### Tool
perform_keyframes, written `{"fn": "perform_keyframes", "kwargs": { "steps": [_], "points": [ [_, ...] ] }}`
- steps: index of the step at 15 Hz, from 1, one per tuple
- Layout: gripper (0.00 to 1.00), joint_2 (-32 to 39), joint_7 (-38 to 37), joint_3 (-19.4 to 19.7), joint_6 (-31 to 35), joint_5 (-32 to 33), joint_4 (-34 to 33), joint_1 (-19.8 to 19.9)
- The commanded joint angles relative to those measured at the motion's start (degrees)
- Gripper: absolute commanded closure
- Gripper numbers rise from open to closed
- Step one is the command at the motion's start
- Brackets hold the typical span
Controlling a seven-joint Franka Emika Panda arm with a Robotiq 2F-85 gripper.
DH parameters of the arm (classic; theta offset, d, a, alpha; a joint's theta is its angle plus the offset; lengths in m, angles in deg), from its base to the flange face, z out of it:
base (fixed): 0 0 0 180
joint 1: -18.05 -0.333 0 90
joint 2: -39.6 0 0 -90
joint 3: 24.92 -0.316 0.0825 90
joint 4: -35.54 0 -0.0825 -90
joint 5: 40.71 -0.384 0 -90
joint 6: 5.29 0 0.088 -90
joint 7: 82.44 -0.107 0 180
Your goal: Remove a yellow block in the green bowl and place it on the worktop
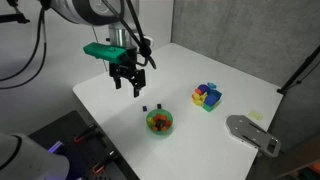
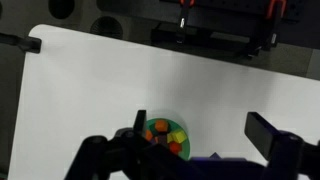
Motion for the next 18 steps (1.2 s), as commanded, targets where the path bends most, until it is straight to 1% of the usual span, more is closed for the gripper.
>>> {"fn": "perform_keyframes", "kwargs": {
  "steps": [1,4,6,10,18],
  "points": [
    [0.0,0.0,-0.1,0.3,-0.2,0.1,-0.1,-0.3],
    [0.0,0.0,-0.1,0.3,-0.2,0.1,-0.1,-0.3],
    [0.0,1.0,-0.6,0.3,2.0,0.0,-0.4,-0.4],
    [0.0,3.6,-1.3,0.1,8.6,0.4,-0.6,-0.3],
    [0.0,13.1,-1.6,1.6,23.4,-0.5,-0.8,0.8]
  ]
}}
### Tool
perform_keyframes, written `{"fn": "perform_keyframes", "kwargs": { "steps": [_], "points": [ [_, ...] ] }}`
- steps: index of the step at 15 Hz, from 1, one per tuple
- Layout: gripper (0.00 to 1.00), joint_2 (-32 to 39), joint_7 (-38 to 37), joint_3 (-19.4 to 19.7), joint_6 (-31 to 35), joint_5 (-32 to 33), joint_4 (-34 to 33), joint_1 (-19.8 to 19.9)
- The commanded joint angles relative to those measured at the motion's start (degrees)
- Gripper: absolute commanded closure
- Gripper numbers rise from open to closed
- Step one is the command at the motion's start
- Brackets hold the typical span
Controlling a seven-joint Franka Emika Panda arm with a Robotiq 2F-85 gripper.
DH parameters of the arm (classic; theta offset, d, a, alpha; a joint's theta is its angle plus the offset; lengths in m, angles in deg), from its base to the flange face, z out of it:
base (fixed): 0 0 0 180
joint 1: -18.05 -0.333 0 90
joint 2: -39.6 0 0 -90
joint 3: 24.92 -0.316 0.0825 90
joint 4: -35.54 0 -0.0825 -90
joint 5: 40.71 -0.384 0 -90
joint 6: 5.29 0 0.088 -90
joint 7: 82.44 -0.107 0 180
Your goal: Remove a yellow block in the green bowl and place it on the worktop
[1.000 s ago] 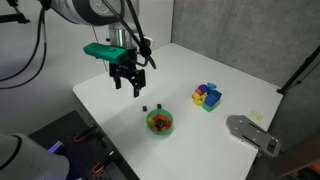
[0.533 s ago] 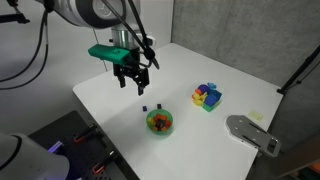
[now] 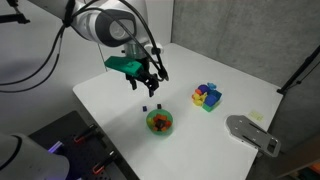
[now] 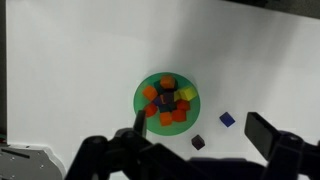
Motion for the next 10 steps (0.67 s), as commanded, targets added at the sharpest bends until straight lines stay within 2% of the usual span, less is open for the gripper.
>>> {"fn": "perform_keyframes", "kwargs": {
  "steps": [1,10],
  "points": [
    [0.0,5.2,-1.4,1.0,5.8,-0.3,-1.0,0.9],
    [0.0,23.2,-3.7,2.9,19.8,-1.2,-5.4,2.5]
  ]
}}
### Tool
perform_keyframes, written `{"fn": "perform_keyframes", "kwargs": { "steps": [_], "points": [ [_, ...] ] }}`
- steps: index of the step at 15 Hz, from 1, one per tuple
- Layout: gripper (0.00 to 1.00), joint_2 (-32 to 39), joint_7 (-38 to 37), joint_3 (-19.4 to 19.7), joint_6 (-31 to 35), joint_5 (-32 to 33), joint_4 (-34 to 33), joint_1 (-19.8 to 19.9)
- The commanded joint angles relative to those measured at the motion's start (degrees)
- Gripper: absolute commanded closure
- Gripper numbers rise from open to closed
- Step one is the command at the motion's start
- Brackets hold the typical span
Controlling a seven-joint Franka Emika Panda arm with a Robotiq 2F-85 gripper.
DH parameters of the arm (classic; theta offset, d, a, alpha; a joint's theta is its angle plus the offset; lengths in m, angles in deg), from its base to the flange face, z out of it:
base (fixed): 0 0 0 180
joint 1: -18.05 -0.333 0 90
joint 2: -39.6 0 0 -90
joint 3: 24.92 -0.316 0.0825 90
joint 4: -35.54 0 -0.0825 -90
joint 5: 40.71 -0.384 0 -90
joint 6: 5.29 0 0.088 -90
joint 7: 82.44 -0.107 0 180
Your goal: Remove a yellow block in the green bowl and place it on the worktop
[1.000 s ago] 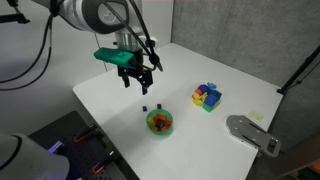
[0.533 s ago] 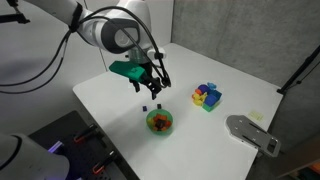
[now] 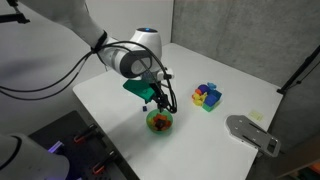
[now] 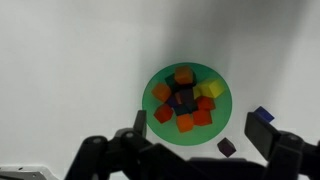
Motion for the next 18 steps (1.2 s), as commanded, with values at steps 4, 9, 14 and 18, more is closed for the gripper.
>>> {"fn": "perform_keyframes", "kwargs": {
  "steps": [4,9,14,18],
  "points": [
    [0.0,14.2,-3.1,0.9,6.4,-1.4,-6.7,0.4],
    [0.0,21.7,1.2,-1.5,9.9,-5.5,-10.7,2.8],
    [0.0,25.6,3.7,-4.4,8.7,-9.7,-13.5,5.6],
    [0.0,26.5,2.1,-4.9,8.0,-12.3,-14.1,6.2]
  ]
}}
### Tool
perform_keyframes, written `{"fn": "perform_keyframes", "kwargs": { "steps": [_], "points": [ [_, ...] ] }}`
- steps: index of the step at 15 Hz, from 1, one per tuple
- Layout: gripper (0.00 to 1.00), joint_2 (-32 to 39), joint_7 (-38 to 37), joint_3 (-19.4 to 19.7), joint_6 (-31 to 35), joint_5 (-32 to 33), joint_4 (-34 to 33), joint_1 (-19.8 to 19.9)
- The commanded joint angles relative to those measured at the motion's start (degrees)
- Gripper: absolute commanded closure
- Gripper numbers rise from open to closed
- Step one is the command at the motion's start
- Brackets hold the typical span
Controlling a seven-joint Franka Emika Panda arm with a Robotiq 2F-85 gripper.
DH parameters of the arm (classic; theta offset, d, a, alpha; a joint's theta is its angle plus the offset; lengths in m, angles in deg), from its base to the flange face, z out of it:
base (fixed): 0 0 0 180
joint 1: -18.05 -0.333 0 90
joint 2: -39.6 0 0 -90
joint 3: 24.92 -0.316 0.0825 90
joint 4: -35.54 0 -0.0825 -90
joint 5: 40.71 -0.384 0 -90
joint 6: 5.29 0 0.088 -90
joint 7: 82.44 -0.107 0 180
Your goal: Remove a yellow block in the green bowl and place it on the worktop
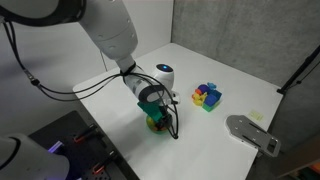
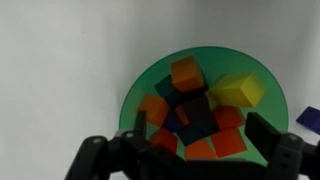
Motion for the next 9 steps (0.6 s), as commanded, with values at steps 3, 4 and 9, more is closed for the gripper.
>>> {"fn": "perform_keyframes", "kwargs": {
  "steps": [3,4,9],
  "points": [
    [0.0,0.7,-1.6,-0.8,-3.2,-4.8,-2.1,1.2],
    [0.0,0.5,-2.8,-0.5,-3.3,-5.6,-2.0,0.7],
    [0.0,0.4,-11.4,1.3,-4.8,-8.6,-2.1,-1.9]
  ]
}}
